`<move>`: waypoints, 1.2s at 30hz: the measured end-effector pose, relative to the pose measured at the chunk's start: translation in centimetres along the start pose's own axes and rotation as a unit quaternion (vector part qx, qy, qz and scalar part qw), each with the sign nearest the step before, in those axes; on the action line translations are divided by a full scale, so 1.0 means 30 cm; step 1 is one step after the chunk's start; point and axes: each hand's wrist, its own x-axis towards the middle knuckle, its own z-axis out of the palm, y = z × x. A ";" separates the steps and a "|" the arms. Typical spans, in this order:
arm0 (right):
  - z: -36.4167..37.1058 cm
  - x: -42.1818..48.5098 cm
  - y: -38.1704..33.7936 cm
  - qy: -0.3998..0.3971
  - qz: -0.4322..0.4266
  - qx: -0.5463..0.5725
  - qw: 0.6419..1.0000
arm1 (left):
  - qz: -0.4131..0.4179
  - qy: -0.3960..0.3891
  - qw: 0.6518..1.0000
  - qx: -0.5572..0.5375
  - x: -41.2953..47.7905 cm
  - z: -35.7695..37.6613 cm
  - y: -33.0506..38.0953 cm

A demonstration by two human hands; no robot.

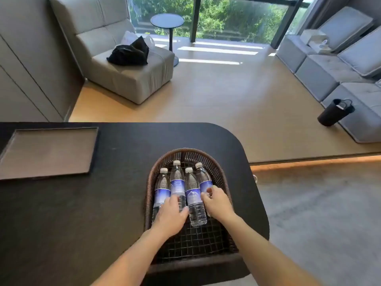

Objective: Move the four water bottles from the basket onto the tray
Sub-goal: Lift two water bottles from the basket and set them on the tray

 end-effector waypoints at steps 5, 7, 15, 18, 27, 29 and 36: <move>0.018 0.161 -0.066 -0.004 0.077 0.002 0.997 | -0.013 -0.014 0.999 -0.035 0.187 -0.033 0.046; 0.029 0.205 -0.079 0.000 0.105 0.020 0.994 | -0.019 -0.031 0.998 -0.042 0.248 -0.030 0.057; 0.060 0.329 -0.092 0.000 0.171 0.105 0.980 | -0.087 -0.023 0.994 -0.060 0.441 -0.013 0.095; 0.073 0.361 -0.084 -0.013 0.181 0.080 0.980 | -0.124 -0.006 0.992 -0.029 0.491 -0.015 0.103; 0.079 0.402 -0.062 -0.038 0.191 0.071 0.978 | -0.140 -0.054 0.983 0.105 0.614 -0.061 0.095; 0.081 0.403 -0.062 -0.034 0.187 0.058 0.980 | -0.143 -0.058 0.981 0.113 0.625 -0.073 0.104; 0.074 0.384 -0.058 -0.016 0.148 0.023 0.989 | -0.126 -0.053 0.985 0.105 0.589 -0.092 0.106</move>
